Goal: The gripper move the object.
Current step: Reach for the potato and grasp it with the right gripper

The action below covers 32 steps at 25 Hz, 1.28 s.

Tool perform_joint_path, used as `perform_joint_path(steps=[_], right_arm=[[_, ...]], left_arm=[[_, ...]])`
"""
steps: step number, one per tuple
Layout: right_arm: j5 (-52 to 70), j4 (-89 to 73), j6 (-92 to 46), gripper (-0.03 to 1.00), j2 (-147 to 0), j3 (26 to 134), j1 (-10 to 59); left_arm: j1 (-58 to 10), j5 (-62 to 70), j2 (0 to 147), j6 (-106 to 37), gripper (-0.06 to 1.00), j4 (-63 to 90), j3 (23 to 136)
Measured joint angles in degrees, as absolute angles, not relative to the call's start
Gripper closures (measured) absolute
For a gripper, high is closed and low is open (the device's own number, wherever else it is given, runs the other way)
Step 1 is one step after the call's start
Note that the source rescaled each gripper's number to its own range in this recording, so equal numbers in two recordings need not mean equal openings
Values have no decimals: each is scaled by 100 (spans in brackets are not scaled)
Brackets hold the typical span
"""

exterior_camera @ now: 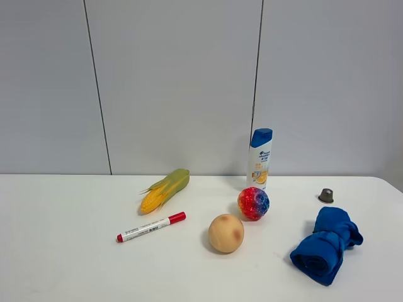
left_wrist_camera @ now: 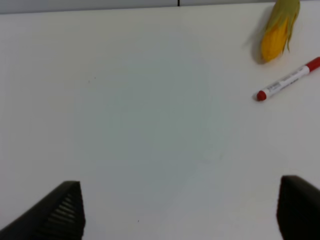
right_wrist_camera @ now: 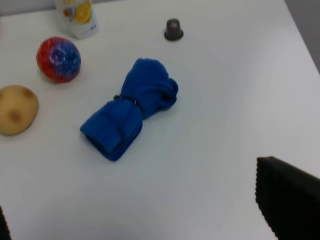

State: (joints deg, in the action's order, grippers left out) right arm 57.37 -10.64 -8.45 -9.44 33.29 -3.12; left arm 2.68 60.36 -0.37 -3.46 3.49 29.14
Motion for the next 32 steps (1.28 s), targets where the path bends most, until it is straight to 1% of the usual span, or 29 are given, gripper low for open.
perform_joint_path(steps=[2, 8, 11, 13, 15, 21, 26, 27, 29, 32], right_arm=[[5514, -1064, -839, -3, -1568, 3748, -312], [5380, -1070, -839, -3, -3619, 4898, -312], [5365, -1077, -839, -3, -4616, 5257, -312], [5326, -1029, -839, -3, -5140, 5368, -186], [5223, -940, -820, -3, -5589, 5379, 131], [4644, -806, -312, -3, -7063, 5533, 1508], [4571, -560, 57, -3, -8388, 6394, 2381], [4571, -560, 57, -3, -8388, 6394, 2381], [4566, -384, 117, -3, -9234, 7017, 2861], [4600, -241, 130, -3, -10021, 7598, 3225]], left_arm=[[268, 6036, -37, -346, -6, 349, 2914], [268, 6036, -37, -346, -6, 349, 2914], [268, 6036, -37, -346, -6, 349, 2914], [268, 6036, -37, -346, -6, 349, 2914], [268, 6036, -37, -346, -6, 349, 2914], [268, 6036, -37, -346, -6, 349, 2914], [268, 6036, -37, -346, -6, 349, 2914], [268, 6036, -37, -346, -6, 349, 2914], [268, 6036, -37, -346, -6, 349, 2914], [268, 6036, -37, -346, -6, 349, 2914]])
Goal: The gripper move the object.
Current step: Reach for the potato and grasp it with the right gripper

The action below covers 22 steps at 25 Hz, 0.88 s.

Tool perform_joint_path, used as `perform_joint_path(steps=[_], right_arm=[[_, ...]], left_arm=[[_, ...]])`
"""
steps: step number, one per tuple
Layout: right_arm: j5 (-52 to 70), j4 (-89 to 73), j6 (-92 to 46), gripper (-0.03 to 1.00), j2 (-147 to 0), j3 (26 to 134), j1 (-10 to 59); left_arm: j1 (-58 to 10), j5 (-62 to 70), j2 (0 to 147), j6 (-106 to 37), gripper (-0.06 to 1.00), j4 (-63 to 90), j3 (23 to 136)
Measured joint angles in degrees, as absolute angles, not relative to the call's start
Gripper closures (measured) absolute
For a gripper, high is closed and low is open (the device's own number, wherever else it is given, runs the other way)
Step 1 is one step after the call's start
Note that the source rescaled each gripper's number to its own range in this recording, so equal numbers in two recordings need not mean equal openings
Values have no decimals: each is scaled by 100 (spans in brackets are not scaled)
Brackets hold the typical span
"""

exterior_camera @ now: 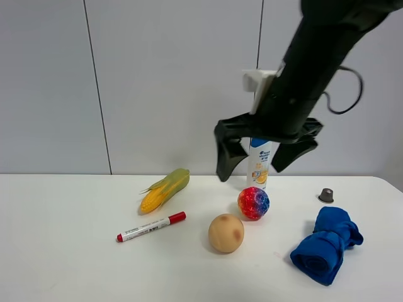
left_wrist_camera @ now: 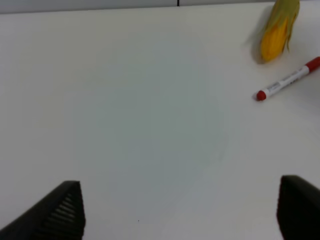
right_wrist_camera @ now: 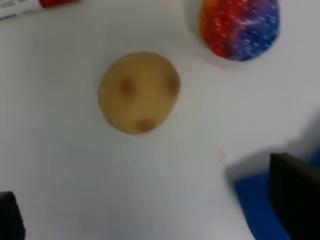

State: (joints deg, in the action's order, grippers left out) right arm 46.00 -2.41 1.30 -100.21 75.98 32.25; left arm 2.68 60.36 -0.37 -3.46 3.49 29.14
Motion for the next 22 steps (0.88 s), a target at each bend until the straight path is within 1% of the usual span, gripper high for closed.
perform_joint_path(steps=[5, 9, 14, 22], right_arm=[[4723, 234, 243, -3, -11134, 8306, 3487], [4710, 591, 527, -3, -11691, 8494, 3521], [4520, 689, 614, -3, -11976, 8493, 3521], [4108, 720, 620, -3, -12039, 8499, 3521]], left_arm=[[268, 6036, -37, -346, -6, 349, 2914], [268, 6036, -37, -346, -6, 349, 2914], [268, 6036, -37, -346, -6, 349, 2914], [268, 6036, -37, -346, -6, 349, 2914]])
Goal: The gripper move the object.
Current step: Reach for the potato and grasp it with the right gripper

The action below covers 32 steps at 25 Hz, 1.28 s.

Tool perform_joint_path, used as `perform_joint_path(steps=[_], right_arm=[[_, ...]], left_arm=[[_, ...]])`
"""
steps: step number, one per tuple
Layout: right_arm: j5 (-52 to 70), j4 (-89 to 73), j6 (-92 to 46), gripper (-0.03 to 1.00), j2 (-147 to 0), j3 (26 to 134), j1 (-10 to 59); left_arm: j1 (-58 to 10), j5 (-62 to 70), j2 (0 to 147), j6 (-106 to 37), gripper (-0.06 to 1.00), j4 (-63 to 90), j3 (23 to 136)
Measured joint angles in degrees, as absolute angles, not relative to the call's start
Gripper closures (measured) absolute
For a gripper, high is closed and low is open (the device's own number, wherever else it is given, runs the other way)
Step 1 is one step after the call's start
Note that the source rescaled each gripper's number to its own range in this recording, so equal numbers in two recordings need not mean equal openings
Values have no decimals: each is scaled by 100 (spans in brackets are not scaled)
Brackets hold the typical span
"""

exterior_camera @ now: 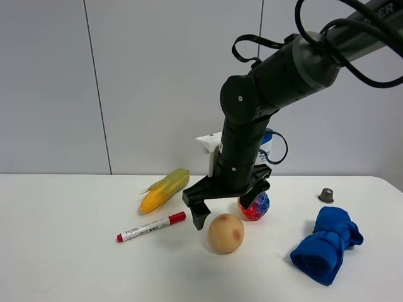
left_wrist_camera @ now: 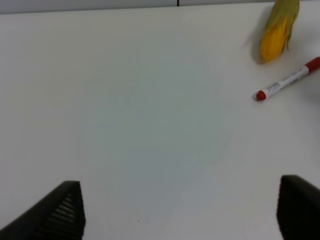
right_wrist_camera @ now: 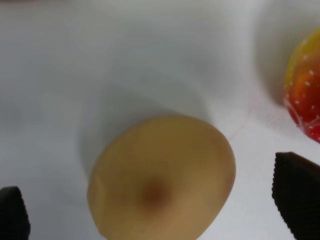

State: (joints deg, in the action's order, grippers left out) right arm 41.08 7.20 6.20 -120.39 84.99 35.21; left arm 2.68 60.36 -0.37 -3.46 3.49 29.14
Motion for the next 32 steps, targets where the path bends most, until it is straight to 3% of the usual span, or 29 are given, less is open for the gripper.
perform_joint_path(steps=[16, 21, 26, 32], right_arm=[[3967, 879, 620, -2, -12457, 8499, 3521], [3936, 874, 620, 19, -12516, 8504, 3521], [3931, 874, 620, 32, -12587, 8504, 3521], [3952, 847, 669, 76, -12587, 8506, 3521]], left_arm=[[268, 6036, -37, -346, -6, 349, 2914], [268, 6036, -37, -346, -6, 349, 2914], [268, 6036, -37, -346, -6, 349, 2914], [268, 6036, -37, -346, -6, 349, 2914]])
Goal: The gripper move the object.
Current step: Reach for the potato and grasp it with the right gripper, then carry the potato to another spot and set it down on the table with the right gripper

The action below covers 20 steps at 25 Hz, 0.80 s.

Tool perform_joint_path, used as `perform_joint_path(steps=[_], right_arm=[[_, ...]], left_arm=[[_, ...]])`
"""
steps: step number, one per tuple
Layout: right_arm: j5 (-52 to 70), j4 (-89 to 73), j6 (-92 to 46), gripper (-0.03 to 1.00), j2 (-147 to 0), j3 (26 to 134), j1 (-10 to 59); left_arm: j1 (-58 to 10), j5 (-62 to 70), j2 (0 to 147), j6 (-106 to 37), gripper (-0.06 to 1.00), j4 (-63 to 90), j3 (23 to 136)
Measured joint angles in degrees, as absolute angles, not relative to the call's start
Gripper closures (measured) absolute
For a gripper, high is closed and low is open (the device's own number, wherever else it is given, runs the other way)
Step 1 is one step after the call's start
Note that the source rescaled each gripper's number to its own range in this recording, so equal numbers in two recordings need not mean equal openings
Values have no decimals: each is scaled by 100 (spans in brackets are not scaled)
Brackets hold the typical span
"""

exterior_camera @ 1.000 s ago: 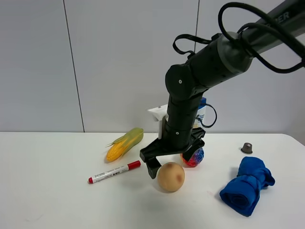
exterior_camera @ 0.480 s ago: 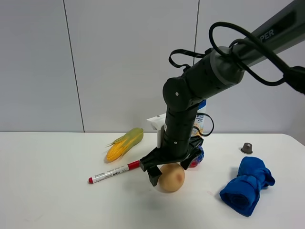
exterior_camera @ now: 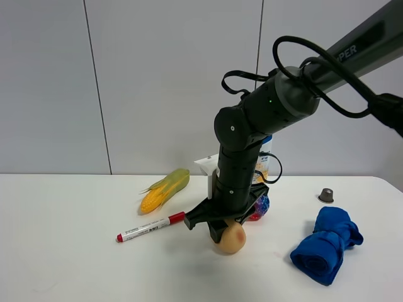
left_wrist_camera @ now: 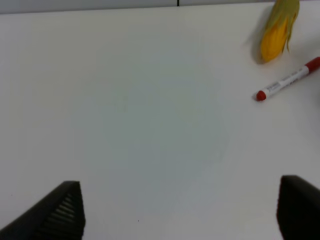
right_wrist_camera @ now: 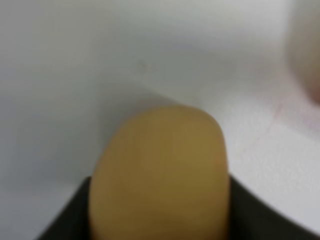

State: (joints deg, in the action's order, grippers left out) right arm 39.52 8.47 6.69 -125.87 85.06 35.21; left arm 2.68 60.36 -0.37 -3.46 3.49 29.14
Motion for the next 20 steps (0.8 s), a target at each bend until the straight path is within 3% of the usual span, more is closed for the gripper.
perform_joint_path(steps=[2, 5, 12, 20], right_arm=[[3964, 830, 694, 88, -12587, 8510, 3521], [4047, 808, 694, 94, -12510, 8510, 3521], [4363, 710, 668, 97, -11833, 8696, 3526], [4290, 679, 111, 97, -11486, 10420, 3908]], left_arm=[[268, 6036, -37, -346, -6, 349, 2914], [268, 6036, -37, -346, -6, 349, 2914], [268, 6036, -37, -346, -6, 349, 2914], [268, 6036, -37, -346, -6, 349, 2914]])
